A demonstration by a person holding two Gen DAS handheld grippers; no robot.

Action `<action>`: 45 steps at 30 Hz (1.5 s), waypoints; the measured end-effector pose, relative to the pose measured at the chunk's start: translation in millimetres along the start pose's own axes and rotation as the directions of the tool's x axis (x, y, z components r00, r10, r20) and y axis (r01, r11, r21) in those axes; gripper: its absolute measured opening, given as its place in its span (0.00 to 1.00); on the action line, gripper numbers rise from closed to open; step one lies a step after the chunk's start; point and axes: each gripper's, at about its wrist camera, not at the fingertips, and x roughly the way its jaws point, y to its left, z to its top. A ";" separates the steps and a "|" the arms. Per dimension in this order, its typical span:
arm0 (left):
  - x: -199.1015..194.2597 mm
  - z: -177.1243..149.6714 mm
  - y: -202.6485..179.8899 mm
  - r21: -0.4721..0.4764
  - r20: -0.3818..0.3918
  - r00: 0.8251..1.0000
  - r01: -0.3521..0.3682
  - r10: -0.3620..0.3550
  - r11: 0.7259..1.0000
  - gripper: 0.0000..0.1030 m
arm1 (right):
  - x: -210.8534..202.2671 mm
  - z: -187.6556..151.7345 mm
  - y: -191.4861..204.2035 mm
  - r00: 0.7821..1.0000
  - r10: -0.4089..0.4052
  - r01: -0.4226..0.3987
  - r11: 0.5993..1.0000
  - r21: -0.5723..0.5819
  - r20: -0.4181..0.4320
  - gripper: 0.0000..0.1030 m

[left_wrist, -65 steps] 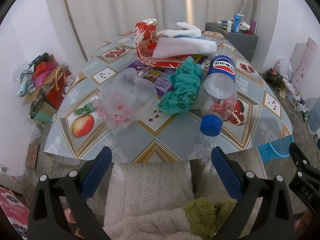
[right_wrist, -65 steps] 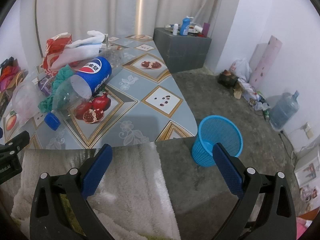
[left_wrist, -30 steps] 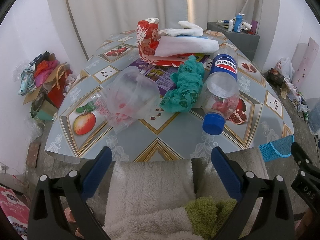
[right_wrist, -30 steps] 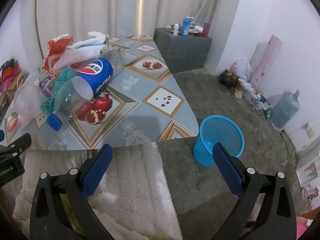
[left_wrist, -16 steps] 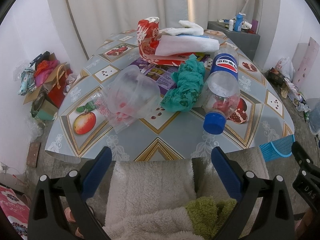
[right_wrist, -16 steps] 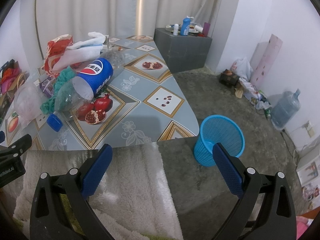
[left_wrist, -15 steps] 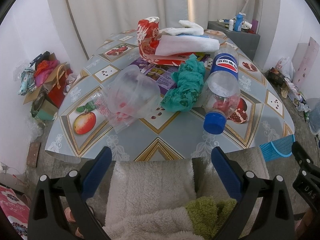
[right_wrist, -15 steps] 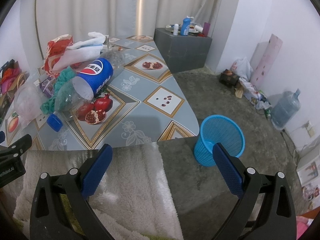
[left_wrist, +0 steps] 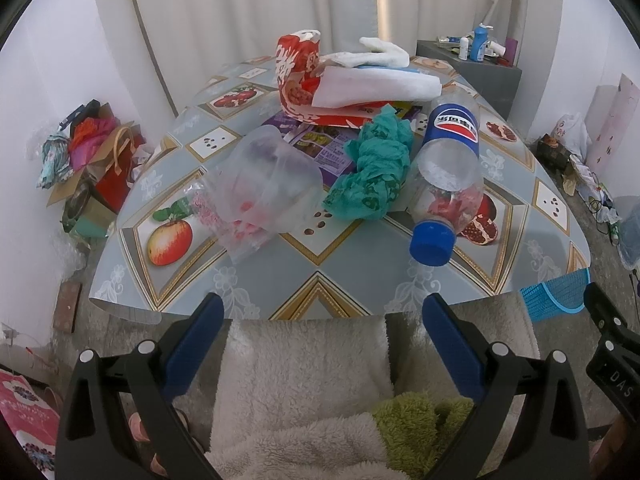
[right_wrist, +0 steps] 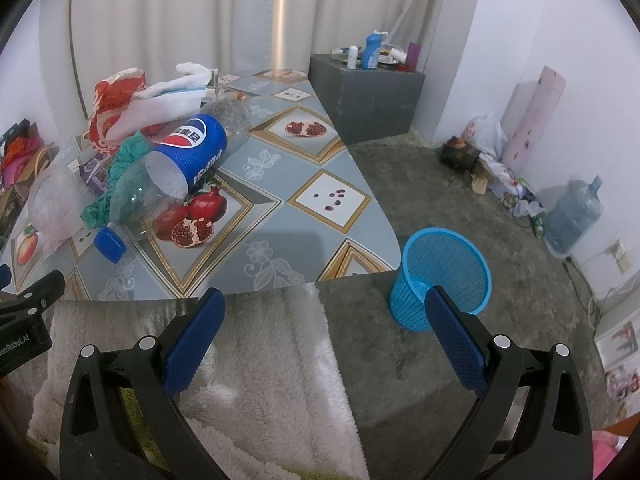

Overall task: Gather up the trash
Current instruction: 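Grasp the Pepsi bottle with the right tool while the left tool grasps the teal scrubber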

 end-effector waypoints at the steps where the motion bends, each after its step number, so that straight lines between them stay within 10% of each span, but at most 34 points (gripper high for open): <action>1: 0.3 0.2 0.0 0.000 0.000 1.000 0.000 0.000 1.000 0.95 | 0.0 0.0 0.5 1.000 0.000 0.000 1.000 0.000 0.000 0.92; 19: -10.3 25.0 24.5 0.021 0.114 0.993 0.008 -0.011 1.000 0.95 | 4.1 18.4 25.4 0.992 0.111 -0.111 0.994 -0.011 0.054 0.92; 32: -12.7 72.3 39.4 0.066 0.304 0.919 0.241 -0.249 0.968 0.94 | 22.8 82.9 75.6 0.912 0.396 -0.396 0.918 -0.025 0.105 0.89; 45: 64.1 112.2 1.2 0.100 0.034 0.932 0.356 -0.361 0.929 0.31 | 117.6 110.2 72.5 0.761 0.635 -0.597 0.766 0.238 -0.135 0.73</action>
